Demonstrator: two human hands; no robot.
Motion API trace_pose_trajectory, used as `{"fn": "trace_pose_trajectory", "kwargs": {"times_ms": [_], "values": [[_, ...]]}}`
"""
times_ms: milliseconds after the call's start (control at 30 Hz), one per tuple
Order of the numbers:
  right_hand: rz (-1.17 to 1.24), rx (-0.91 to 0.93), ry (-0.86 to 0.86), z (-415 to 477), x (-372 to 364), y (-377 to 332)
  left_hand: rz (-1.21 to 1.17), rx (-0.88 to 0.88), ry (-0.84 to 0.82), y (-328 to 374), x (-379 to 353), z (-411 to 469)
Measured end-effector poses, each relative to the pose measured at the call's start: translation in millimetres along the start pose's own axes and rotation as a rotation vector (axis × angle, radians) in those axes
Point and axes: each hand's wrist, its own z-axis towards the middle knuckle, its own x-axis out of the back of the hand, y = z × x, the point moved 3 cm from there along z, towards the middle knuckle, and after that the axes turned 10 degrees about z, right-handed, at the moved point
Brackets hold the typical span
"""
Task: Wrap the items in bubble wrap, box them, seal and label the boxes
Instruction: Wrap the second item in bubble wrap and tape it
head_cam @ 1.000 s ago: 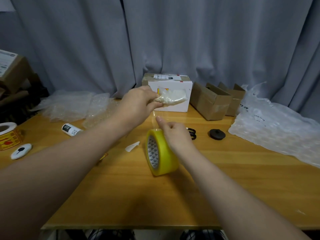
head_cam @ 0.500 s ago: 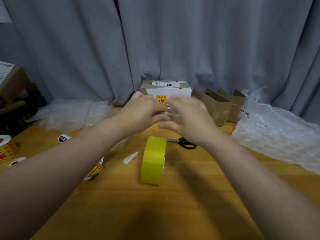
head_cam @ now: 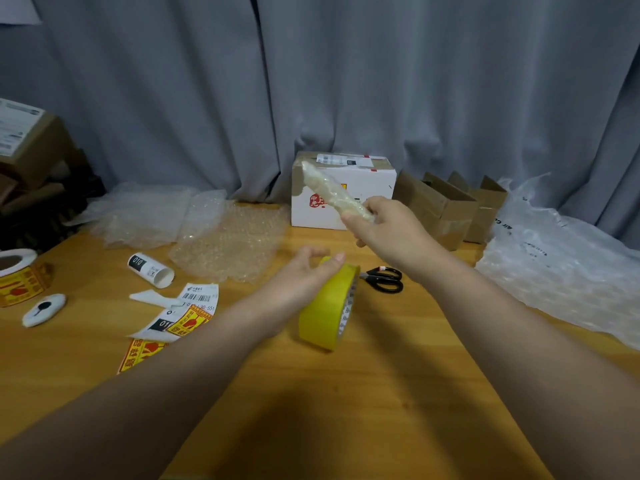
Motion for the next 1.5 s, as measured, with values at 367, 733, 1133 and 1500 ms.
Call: {"fn": "trace_pose_trajectory", "kwargs": {"times_ms": [367,733,1133,1500], "values": [[0.523,-0.482,0.195,-32,-16,50,0.852,-0.2,0.127,47,23,23],[0.289,-0.631,0.018,-43,-46,86,1.688,-0.512,-0.064,62,15,39],[-0.573,-0.345,-0.245,-6,-35,113,2.21,-0.684,-0.074,74,31,45],[-0.56,-0.493,-0.326,-20,-19,106,2.249,-0.75,-0.119,68,25,41]]}}
